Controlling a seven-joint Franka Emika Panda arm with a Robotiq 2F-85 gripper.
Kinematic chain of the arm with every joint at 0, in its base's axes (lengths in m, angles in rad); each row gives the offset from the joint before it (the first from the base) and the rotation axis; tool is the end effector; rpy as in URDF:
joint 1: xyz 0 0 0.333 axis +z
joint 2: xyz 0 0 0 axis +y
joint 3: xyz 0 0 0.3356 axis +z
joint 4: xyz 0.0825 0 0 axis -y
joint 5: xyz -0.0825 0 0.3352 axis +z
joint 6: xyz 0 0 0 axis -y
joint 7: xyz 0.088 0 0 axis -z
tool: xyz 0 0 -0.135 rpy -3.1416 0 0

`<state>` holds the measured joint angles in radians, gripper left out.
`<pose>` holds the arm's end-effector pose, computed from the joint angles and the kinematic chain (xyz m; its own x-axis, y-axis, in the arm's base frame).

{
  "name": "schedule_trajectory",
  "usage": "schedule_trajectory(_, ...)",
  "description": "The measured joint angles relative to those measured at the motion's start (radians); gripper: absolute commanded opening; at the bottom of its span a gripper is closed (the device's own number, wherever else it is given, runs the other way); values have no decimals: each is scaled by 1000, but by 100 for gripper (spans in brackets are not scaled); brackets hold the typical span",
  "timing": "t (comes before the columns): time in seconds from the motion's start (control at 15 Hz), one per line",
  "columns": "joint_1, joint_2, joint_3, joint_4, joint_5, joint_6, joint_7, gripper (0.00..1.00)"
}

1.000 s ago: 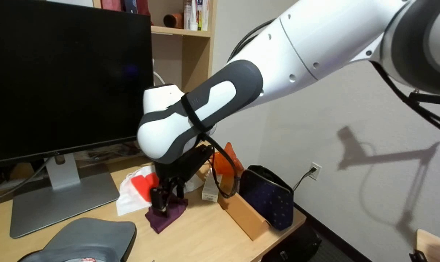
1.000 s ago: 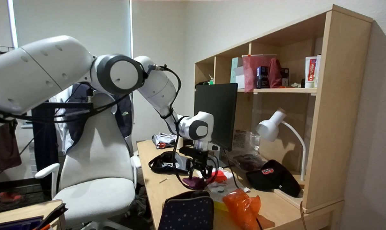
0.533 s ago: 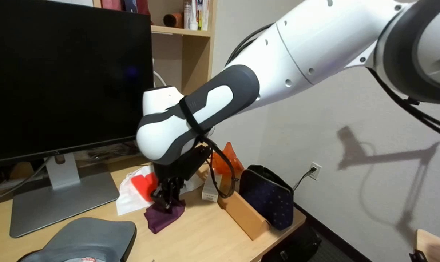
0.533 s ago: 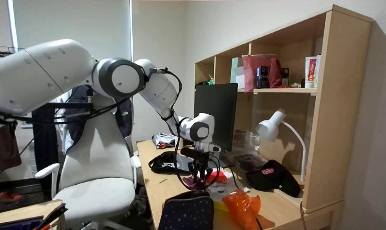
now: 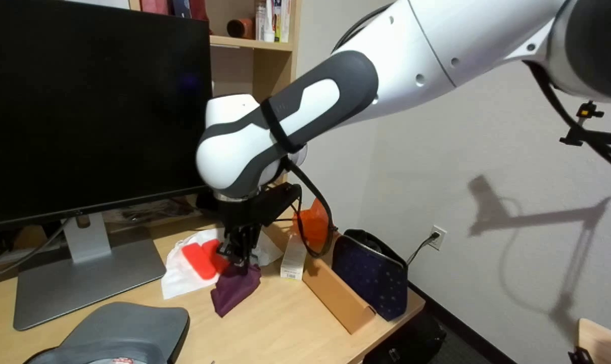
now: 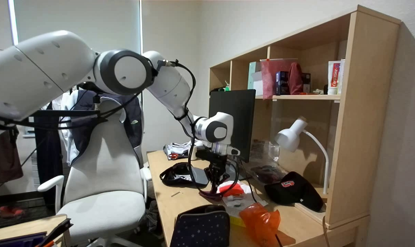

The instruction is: Pick up the ribbon and the clothe put them in the parse

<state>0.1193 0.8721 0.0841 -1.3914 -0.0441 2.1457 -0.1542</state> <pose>0.6810 0.1256 0.1921 0.9303 0.3503 -0.1084 0.3471 -0.9366 -0.0476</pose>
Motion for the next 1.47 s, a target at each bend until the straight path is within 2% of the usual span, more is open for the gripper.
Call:
schedule_trajectory(0.47, -41, -248, 6, -257, 45, 13, 10, 7)
schedule_trajectory(0.87, -109, -504, -5, -507, 152, 9, 18, 7)
schedule_trajectory(1.13, -162, -620, -25, -586, 248, -34, -2, 7)
schedule_trajectory(1.47, -202, -686, -83, -621, 326, -57, -5, 7)
